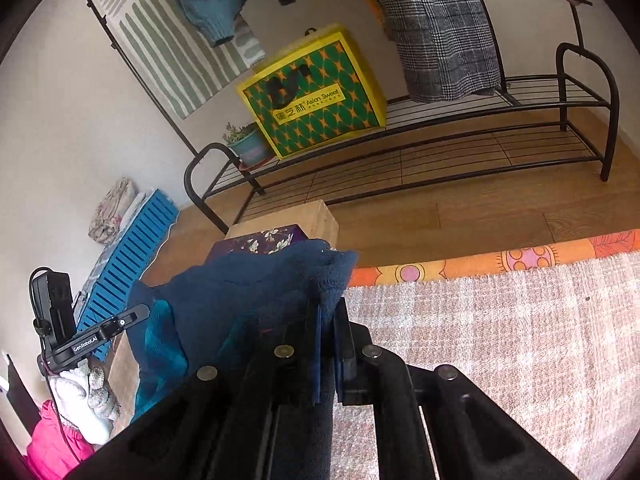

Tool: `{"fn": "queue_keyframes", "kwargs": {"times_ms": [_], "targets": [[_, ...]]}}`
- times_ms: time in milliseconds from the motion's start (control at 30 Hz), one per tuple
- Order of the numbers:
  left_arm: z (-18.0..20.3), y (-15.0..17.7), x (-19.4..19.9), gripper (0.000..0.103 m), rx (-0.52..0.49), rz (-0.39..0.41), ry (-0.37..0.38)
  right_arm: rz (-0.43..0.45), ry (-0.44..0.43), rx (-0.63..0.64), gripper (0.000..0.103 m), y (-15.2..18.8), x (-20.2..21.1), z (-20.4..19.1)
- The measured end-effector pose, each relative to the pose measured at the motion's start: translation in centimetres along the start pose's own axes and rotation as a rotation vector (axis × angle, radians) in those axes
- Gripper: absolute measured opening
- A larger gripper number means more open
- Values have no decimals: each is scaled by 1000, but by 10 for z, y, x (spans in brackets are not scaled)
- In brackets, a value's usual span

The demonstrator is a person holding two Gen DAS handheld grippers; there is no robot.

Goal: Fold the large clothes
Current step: 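Grasp the collar end with both grippers and lift it off the bed, then fold the collar end over onto the folded hem and open both grippers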

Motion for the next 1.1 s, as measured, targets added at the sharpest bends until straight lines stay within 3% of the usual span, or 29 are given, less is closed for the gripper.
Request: {"fn": "queue_keyframes", "kwargs": {"times_ms": [300, 533, 833, 1100], "targets": [[40, 6, 89, 7, -35, 75, 31, 67, -22, 105, 2, 2, 89, -51], [67, 45, 164, 7, -70, 102, 37, 71, -22, 179, 2, 42, 168, -91], [86, 149, 215, 7, -84, 61, 29, 2, -42, 176, 2, 157, 221, -113], [69, 259, 216, 7, -134, -45, -28, -151, 15, 191, 2, 280, 209, -101]]}}
Point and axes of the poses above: each gripper's, at about its wrist camera, not at the fingertips, and x roughly against the way its jaws point, z to its right, y to its underside, the point moved 10 cm from there along -x, roughly the way its jaws point, and after that the axes turned 1 degree about x, right-handed, at the moved point
